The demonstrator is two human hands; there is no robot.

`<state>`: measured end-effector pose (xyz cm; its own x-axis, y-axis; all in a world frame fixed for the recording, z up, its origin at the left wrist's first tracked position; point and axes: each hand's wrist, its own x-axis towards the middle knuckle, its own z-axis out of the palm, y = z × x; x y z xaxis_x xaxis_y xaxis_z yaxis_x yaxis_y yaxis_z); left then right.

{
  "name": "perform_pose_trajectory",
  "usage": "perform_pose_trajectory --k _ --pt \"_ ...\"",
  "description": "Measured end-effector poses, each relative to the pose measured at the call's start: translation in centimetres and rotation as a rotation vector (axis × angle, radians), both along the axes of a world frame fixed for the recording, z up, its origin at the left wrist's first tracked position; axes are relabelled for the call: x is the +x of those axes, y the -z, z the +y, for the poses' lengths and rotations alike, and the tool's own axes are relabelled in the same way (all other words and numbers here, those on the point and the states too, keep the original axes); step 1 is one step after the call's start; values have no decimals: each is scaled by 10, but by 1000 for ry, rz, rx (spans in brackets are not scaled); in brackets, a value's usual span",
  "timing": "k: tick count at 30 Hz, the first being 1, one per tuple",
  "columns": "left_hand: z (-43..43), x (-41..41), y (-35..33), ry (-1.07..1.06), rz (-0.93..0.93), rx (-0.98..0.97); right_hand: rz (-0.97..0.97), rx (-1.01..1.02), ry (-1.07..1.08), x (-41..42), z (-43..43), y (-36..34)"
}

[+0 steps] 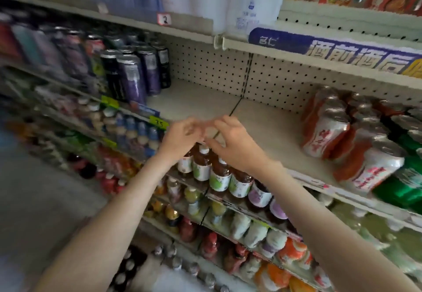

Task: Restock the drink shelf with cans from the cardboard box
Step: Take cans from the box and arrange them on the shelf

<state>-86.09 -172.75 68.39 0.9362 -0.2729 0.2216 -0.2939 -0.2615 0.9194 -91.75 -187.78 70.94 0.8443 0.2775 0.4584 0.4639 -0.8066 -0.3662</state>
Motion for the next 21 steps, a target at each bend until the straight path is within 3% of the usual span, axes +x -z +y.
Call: perform_pose_trajectory --k 8,16,21 --pt "124 -59 40 -411 90 -83 33 101 -323 7 103 45" --pt "273 -140 156 -880 331 -48 402 -8 -600 15 246 167" --pt "354 -163 253 -1044 465 48 687 -155 -627 41 322 273"
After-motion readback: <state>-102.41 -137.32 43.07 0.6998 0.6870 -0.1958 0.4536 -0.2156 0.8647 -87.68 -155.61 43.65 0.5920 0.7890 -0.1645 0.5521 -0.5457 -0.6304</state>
